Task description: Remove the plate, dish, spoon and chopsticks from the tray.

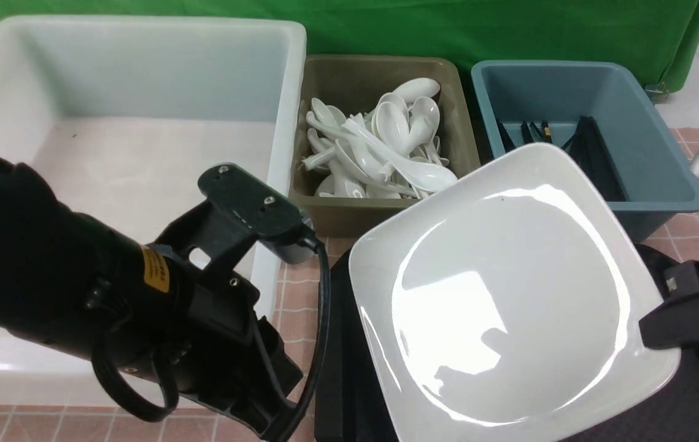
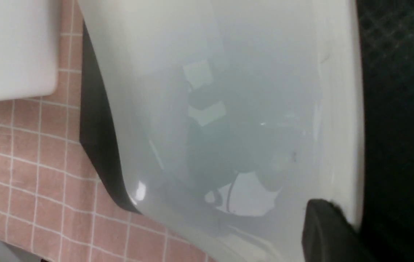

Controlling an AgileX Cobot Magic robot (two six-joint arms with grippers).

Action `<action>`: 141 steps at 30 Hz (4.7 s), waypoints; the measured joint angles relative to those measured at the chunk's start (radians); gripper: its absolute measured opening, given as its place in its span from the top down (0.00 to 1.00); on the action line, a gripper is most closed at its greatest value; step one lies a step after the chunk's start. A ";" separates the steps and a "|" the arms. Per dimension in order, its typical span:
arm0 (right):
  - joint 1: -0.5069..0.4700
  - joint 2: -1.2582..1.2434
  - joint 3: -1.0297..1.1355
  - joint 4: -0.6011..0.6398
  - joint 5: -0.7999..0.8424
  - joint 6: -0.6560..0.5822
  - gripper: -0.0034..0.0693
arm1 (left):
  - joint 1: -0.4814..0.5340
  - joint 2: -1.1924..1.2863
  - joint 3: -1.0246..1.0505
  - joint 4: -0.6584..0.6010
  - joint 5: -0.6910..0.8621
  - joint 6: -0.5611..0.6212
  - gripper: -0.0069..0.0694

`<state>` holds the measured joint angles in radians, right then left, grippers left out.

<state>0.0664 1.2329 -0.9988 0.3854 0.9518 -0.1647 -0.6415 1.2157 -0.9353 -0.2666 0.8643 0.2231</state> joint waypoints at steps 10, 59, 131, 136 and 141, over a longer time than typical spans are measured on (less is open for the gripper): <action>0.009 -0.014 -0.227 0.073 0.084 0.003 0.85 | 0.060 -0.035 -0.214 0.211 0.076 -0.139 0.91; 0.555 1.221 -1.388 0.072 -0.425 0.461 0.75 | 0.938 -0.073 -0.285 -0.214 0.045 0.085 0.91; 0.406 0.685 -1.406 -0.026 0.181 -0.173 0.91 | 0.739 0.700 -0.286 0.338 0.007 -0.240 0.91; 0.406 0.685 -1.406 -0.017 0.181 -0.170 0.91 | 0.765 0.717 -0.304 0.315 -0.182 -0.193 0.91; 0.406 0.685 -1.406 -0.001 0.181 -0.156 0.91 | 0.765 0.749 -0.382 0.187 -0.182 -0.070 0.91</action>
<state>0.4719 1.9183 -2.4046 0.3846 1.1324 -0.3202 0.1230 1.9649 -1.3169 -0.0800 0.6819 0.1534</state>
